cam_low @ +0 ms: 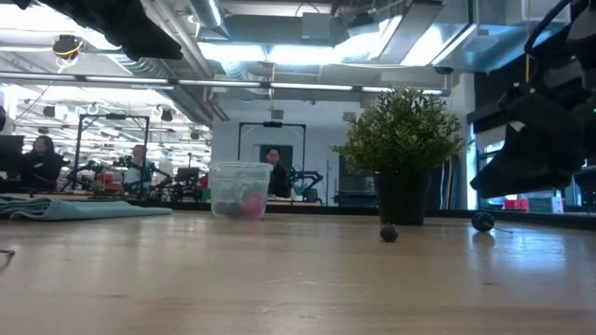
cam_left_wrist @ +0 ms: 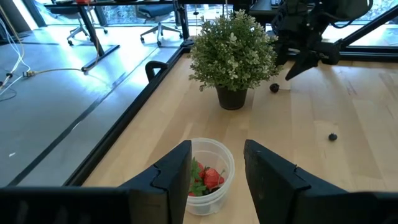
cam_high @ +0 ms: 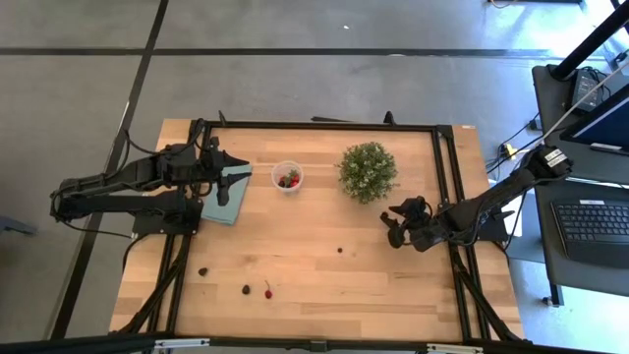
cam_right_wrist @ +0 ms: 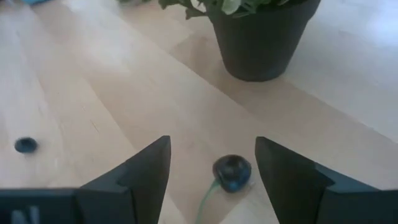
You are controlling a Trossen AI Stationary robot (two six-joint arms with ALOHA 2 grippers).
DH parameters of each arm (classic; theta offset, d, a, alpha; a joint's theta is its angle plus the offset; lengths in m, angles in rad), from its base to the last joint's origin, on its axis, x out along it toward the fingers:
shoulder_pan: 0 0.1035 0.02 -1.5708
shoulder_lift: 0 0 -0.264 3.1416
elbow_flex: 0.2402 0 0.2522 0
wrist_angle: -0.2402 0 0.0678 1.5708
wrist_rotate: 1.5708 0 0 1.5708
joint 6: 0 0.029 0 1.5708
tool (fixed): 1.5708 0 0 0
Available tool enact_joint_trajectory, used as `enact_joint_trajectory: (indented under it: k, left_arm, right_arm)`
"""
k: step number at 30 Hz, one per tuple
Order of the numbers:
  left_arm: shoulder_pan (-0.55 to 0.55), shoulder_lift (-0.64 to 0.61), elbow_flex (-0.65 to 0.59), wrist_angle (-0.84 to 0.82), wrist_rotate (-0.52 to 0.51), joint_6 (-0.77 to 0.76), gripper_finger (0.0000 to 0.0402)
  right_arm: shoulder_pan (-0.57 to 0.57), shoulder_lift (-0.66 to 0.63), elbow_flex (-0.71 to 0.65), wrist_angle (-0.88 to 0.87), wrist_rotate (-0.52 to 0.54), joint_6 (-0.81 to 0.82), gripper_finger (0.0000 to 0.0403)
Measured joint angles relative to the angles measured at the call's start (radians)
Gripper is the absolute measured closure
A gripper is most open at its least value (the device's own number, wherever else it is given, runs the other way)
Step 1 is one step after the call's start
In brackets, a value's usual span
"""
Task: Pick and placing Produce into tupperware
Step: Put the black cherry into the transparent container
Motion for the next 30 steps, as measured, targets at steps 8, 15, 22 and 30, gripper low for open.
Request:
enact_joint_trajectory:
  k: [8,15,22,30]
  left_arm:
    - [0.000,0.000,0.000,0.000,0.000,0.000,0.0262]
    - [0.000,0.000,0.000,0.000,0.000,0.000,0.0262]
    - [0.000,0.000,0.000,0.000,0.000,0.002,0.0262]
    - [0.000,0.000,0.000,0.000,0.000,0.002,0.0262]
  right_arm:
    - [-0.013,0.040,0.000,0.001,-0.001,-0.070,0.0166]
    - [-0.043,0.109,0.000,0.033,-0.041,-0.046,0.0166]
    - [-0.068,0.187,0.000,0.082,-0.055,-0.043,0.0166]
    - [-0.095,0.272,0.003,0.131,-0.099,0.009,0.0172]
